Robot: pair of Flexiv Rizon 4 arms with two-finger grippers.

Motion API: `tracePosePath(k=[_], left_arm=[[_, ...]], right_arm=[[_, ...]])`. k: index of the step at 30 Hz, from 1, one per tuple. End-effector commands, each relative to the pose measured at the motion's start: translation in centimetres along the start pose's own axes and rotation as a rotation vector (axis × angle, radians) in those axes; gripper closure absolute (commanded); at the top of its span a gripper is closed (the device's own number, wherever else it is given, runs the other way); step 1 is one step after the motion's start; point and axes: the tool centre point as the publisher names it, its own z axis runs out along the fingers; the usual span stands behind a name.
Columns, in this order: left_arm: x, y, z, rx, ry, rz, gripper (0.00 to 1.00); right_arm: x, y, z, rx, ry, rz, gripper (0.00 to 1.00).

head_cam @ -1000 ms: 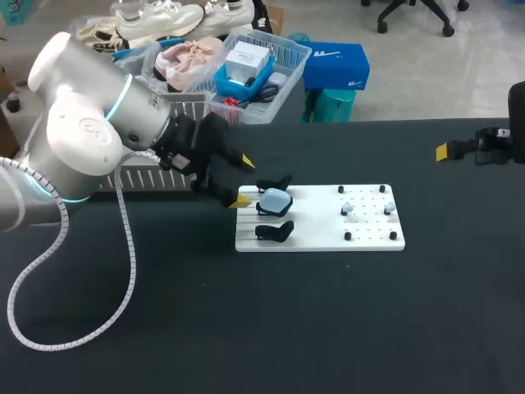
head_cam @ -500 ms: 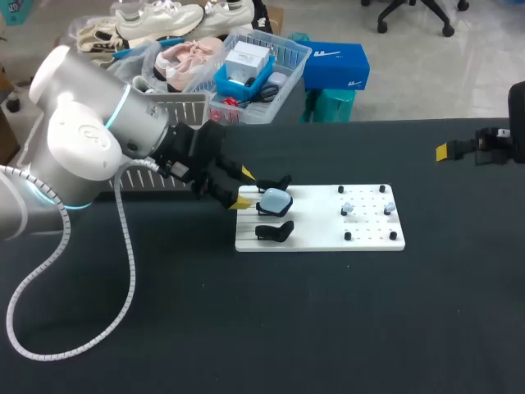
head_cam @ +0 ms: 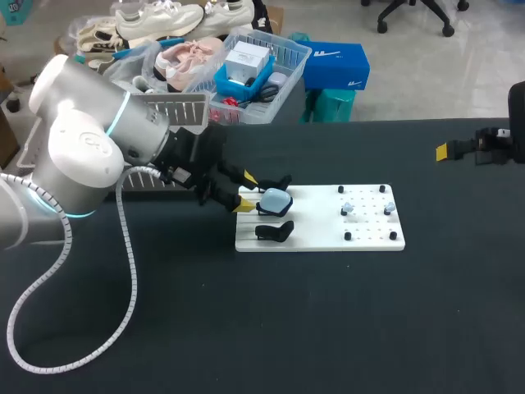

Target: Pick up each earbud case from the left stands, insert the matching earbuds, close the lid, and place the case in the box.

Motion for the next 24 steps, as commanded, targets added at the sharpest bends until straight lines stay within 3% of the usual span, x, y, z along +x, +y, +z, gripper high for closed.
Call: tracePosePath(k=[1,9,13,24], left_arm=[[0.1,-0.4,0.3,-0.016,-0.005,0.001,0.31],[-0.4,0.0,1.0,-0.023,-0.007,0.02,0.37],[-0.6,0.3,1.2,-0.029,-0.012,0.026,0.5],[-0.7,0.4,1.6,-0.018,-0.033,0.023,0.49]], right_arm=[[0.0,0.0,0.0,0.0,0.0,0.0,0.0],[0.0,0.0,0.0,0.0,0.0,0.0,0.0],[0.0,0.0,0.0,0.0,0.0,0.0,0.0],[0.0,0.0,0.0,0.0,0.0,0.0,0.0]])
